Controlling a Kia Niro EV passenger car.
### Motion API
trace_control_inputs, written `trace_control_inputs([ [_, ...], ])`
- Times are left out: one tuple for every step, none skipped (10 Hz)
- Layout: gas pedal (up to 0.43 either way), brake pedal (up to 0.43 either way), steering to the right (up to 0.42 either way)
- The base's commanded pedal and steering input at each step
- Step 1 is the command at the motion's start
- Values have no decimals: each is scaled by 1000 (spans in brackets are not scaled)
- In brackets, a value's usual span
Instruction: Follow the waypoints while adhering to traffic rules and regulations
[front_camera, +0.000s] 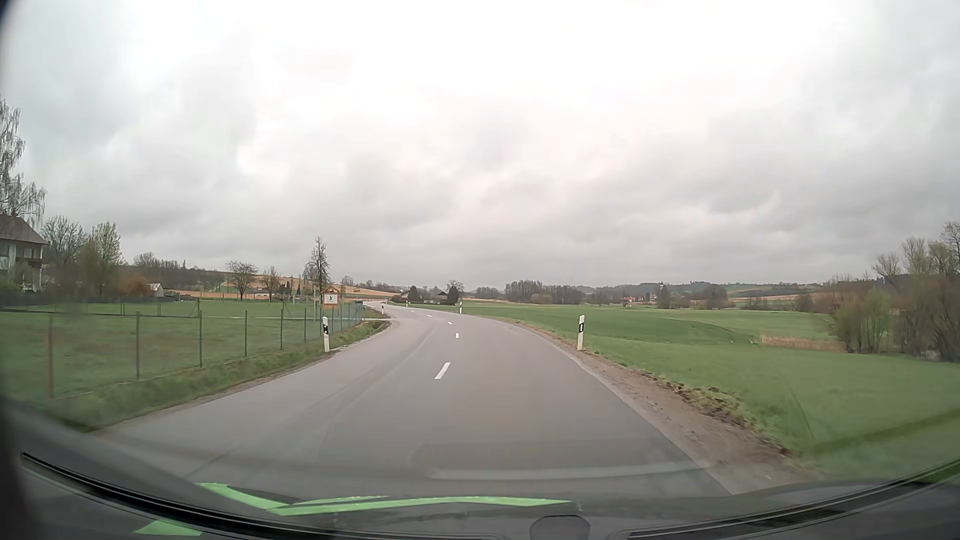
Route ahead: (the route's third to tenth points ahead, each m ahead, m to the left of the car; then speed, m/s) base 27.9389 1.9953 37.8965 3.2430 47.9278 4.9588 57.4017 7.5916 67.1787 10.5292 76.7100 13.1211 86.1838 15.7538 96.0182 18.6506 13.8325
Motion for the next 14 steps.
trace_control_inputs([
  [98,0,-16],
  [87,0,-15],
  [87,0,-16],
  [87,0,-16],
  [87,0,-16],
  [87,0,-16],
  [87,0,-16],
  [87,0,-17],
  [87,0,-20],
  [87,0,-24],
  [87,0,-26],
  [87,0,-26],
  [87,0,-27],
  [87,0,-26],
])
